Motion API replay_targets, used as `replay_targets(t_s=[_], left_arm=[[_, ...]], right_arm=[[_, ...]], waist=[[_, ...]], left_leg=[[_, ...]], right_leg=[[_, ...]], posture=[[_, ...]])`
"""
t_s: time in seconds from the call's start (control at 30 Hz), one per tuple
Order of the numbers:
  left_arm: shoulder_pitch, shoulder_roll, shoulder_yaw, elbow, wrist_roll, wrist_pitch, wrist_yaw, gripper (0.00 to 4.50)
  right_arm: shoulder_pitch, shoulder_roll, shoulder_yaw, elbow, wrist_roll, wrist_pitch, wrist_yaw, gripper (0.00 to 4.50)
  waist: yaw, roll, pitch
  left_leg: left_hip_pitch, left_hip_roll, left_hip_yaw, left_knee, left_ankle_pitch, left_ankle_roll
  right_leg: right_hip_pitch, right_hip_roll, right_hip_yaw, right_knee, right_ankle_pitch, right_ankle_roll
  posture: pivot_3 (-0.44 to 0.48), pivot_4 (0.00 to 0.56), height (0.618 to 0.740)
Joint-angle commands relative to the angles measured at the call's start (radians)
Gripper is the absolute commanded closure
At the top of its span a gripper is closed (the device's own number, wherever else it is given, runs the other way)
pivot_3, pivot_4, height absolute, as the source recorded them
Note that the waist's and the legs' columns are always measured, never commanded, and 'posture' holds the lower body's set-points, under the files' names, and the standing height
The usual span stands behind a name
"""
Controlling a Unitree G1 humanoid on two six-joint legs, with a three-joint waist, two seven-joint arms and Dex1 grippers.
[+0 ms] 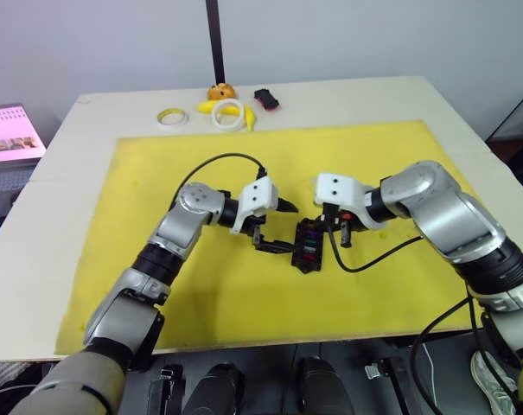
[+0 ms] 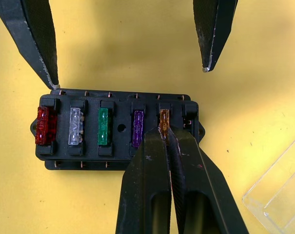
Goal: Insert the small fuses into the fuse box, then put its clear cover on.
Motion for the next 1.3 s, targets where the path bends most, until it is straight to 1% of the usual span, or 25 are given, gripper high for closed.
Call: replay_targets(t_s=[0.03,0.13,0.23,0.27,0.33,0.47,0.6,0.67,0.77,0.87,0.93,0.97,1.07,1.3], left_arm=[[-0.005,0.003,0.021,-0.031,-0.004,-0.011,0.0,0.01],[-0.006,0.003,0.021,-0.03,-0.003,-0.011,0.0,0.01],[-0.009,0.005,0.023,-0.026,-0.003,-0.013,-0.001,0.0],[-0.011,0.007,0.024,-0.023,-0.003,-0.013,-0.002,0.0],[-0.014,0.011,0.026,-0.017,-0.003,-0.016,-0.005,0.0],[-0.021,0.016,0.031,-0.004,-0.005,-0.015,-0.012,0.0],[-0.017,0.016,0.034,-0.01,-0.017,-0.005,-0.028,0.0],[-0.012,0.017,0.035,-0.021,-0.024,0.005,-0.036,0.0],[-0.005,0.017,0.038,-0.029,-0.023,0.005,-0.037,0.0],[-0.002,0.014,0.043,-0.032,-0.026,-0.001,-0.038,0.0],[-0.003,0.014,0.042,-0.031,-0.025,-0.005,-0.037,0.0],[-0.003,0.014,0.04,-0.031,-0.022,-0.008,-0.037,0.0],[-0.003,0.013,0.038,-0.033,-0.02,-0.01,-0.035,0.0],[0.003,0.014,0.035,-0.045,-0.017,-0.009,-0.03,0.0]], right_arm=[[0.003,-0.001,-0.005,-0.004,-0.005,-0.007,-0.005,4.5],[0.001,-0.004,-0.012,-0.01,0.0,-0.004,-0.002,4.5],[-0.016,-0.013,-0.032,-0.023,0.012,0.008,0.006,3.53],[-0.028,-0.02,-0.044,-0.03,0.021,0.018,0.013,3.15],[-0.051,-0.036,-0.068,-0.042,0.04,0.038,0.028,2.16],[-0.07,-0.068,-0.115,-0.054,0.081,0.062,0.046,2.16],[-0.032,-0.077,-0.182,-0.073,0.133,0.059,0.039,2.16],[0.021,-0.05,-0.251,-0.087,0.176,0.038,0.01,2.16],[0.15,0.047,-0.389,-0.104,0.253,-0.017,-0.068,2.16],[0.264,0.1,-0.444,-0.123,0.295,-0.104,-0.09,3.01],[0.298,0.141,-0.467,-0.118,0.322,-0.107,-0.131,3.92],[0.309,0.16,-0.475,-0.111,0.329,-0.11,-0.155,4.47],[0.333,0.183,-0.472,-0.089,0.325,-0.134,-0.197,4.47],[0.37,0.17,-0.446,-0.064,0.314,-0.154,-0.236,4.47]], waist=[[0.0,0.0,0.0],[0.0,0.0,0.0],[0.0,0.0,0.0],[0.0,0.0,0.0],[0.0,0.0,0.0],[0.0,0.0,0.0],[0.001,0.0,0.0],[0.002,0.0,0.0],[0.001,-0.001,0.0],[0.002,0.0,0.0],[0.0,0.0,0.0],[0.0,0.0,0.0],[-0.001,0.0,0.0],[0.0,0.0,0.0]], left_leg=[[0.0,0.0,0.0,0.0,0.0,0.0],[0.0,0.0,0.0,0.0,0.0,0.0],[0.0,0.0,0.0,0.0,0.0,0.0],[0.0,0.0,0.0,0.0,0.0,0.0],[0.0,0.0,0.0,0.0,0.0,0.0],[0.0,0.0,0.0,0.0,0.0,0.0],[0.0,0.0,0.0,0.0,0.0,0.0],[0.0,0.0,0.0,0.0,0.0,0.0],[0.0,0.0,0.0,0.0,0.0,0.0],[0.0,0.0,-0.001,0.0,0.0,0.0],[0.0,0.0,0.0,0.0,0.0,0.0],[0.0,0.0,0.0,0.001,0.0,0.0],[0.0,0.0,0.0,0.0,0.0,0.0],[0.0,0.0,0.0,0.0,0.0,0.0]], right_leg=[[0.0,0.0,0.0,0.0,0.0,0.0],[0.0,0.0,0.0,0.0,0.0,0.0],[0.0,0.0,0.0,0.0,0.0,0.0],[0.0,0.0,0.0,0.0,0.0,0.0],[0.0,0.0,0.0,0.0,0.0,0.0],[0.0,0.0,0.0,0.0,0.0,0.0],[0.0,0.0,0.0,0.0,0.0,0.0],[0.0,0.0,0.0,0.0,0.0,0.0],[0.0,0.0,0.0,0.0,0.0,0.0],[0.0,0.0,0.0,0.001,0.0,0.0],[0.0,-0.001,0.0,0.001,0.0,0.0],[0.0,0.0,0.0,0.001,0.0,0.0],[0.0,0.0,0.0,0.002,0.0,0.0],[0.0,0.0,0.0,0.002,0.0,0.0]], posture=[[0.0,0.15,0.74],[0.0,0.15,0.74],[0.0,0.15,0.74],[0.0,0.15,0.74],[0.0,0.15,0.74],[0.0,0.15,0.74],[0.0,0.15,0.74],[0.0,0.15,0.74],[0.0,0.15,0.74],[0.0,0.15,0.74],[0.0,0.15,0.74],[0.0,0.15,0.74],[0.0,0.15,0.74],[0.0,0.15,0.74]])
